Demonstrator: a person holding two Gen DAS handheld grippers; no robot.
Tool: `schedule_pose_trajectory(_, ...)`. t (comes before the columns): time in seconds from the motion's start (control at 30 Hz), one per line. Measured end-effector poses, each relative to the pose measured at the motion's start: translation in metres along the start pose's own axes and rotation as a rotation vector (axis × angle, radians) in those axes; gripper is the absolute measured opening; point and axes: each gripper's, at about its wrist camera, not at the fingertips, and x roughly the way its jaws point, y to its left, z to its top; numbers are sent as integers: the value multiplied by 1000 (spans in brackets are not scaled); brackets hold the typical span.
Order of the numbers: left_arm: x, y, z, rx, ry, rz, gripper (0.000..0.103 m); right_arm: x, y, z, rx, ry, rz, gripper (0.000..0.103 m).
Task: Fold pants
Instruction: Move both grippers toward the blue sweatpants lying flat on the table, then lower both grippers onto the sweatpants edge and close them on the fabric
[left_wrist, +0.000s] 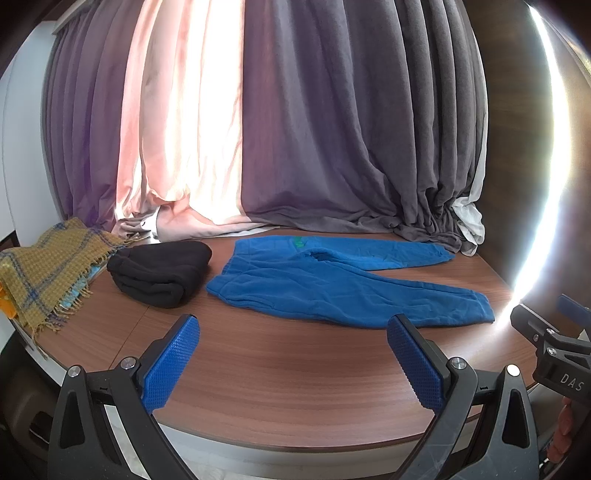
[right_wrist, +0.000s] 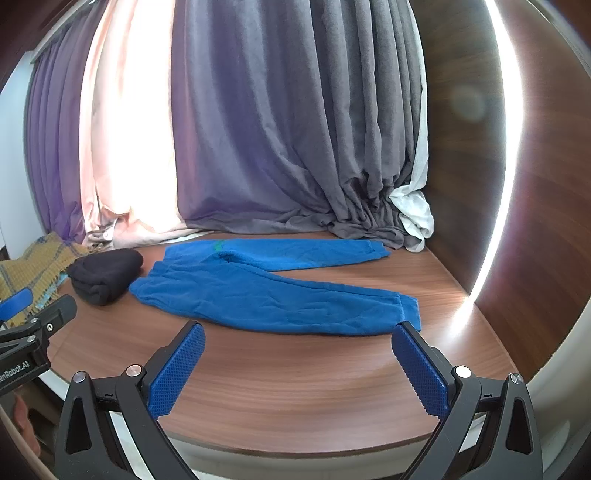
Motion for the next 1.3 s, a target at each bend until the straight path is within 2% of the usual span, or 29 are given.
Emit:
schedule_pose_trajectory(0.3, 21, 15, 4, -4, 21, -7, 103, 13, 13, 4, -8, 20, -7, 102)
schedule_pose_trajectory(0.5, 49, 31, 6, -6, 66, -19, 103, 33, 27, 8, -9, 53, -22, 102)
schedule_pose_trajectory(0.97, 152, 78, 18, 78, 207, -45, 103, 113, 80, 17, 13, 175, -63, 102)
schedule_pose_trajectory(1.3, 219, 98, 12, 169, 271, -108, 103, 166, 107, 11, 23, 272, -137, 102)
